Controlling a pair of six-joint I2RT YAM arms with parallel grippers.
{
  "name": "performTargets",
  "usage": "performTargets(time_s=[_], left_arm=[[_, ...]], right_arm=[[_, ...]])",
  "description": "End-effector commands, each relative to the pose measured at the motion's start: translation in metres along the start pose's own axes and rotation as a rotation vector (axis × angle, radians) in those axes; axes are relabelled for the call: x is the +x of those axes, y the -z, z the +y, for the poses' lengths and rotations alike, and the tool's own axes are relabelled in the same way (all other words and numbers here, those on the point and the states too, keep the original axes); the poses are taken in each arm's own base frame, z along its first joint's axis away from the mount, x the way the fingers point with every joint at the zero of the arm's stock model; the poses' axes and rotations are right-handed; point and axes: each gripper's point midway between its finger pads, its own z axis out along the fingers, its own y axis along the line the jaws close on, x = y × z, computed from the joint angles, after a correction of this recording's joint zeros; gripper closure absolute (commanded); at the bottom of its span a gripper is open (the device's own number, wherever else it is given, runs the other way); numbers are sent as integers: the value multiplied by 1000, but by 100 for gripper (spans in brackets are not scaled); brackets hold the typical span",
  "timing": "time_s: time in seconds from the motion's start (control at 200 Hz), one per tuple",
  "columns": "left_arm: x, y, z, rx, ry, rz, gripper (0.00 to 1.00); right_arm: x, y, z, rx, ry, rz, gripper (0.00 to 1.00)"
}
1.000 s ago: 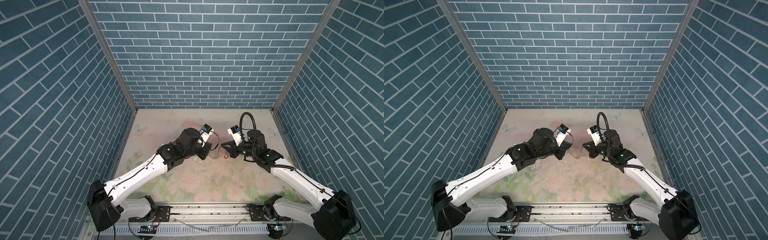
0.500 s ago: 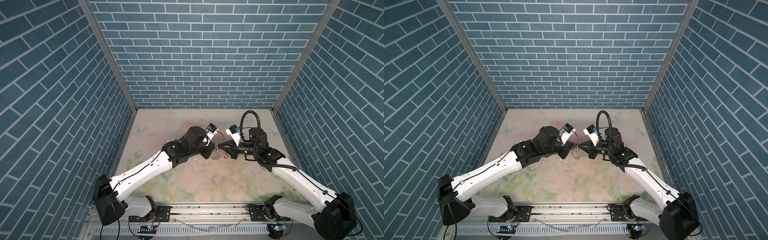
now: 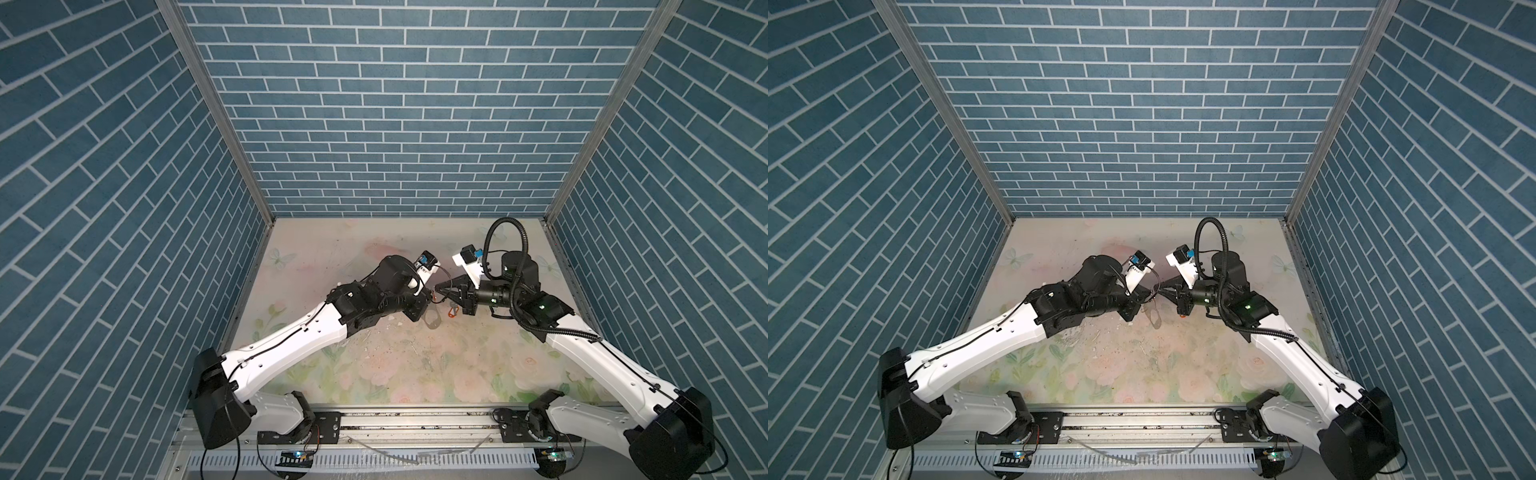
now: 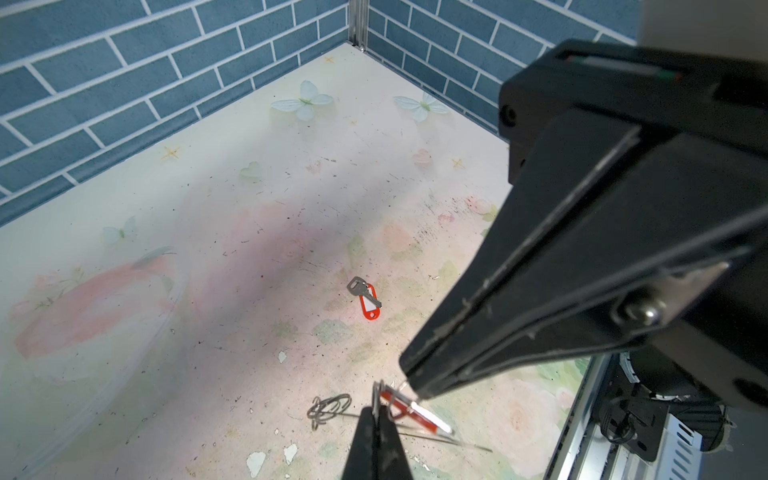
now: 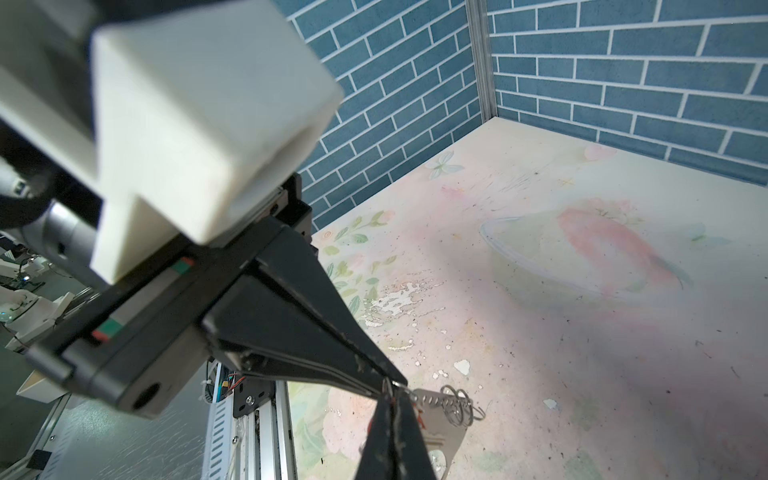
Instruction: Put the keys on the keyring
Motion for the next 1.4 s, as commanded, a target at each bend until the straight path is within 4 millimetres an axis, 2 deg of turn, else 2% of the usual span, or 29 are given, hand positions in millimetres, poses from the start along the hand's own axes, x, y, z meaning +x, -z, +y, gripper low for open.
performTargets(time_s=[0.0,0.485,1.1,1.395], left_arm=[[-13,8,-6,11,-27,-35,100],[-13,7,-1,-21,-21,-32,100],[-17,14,-12,35,-45,-76,100],[-21,22,-11,34,-51,-115,100]], right_arm=[[-18,1,8,-25,86,-25,100],[-7,2,3,2,72,14,100],[-6,-4,-13,63,35,33,100],[0,-7,-16,62,4,47,100]])
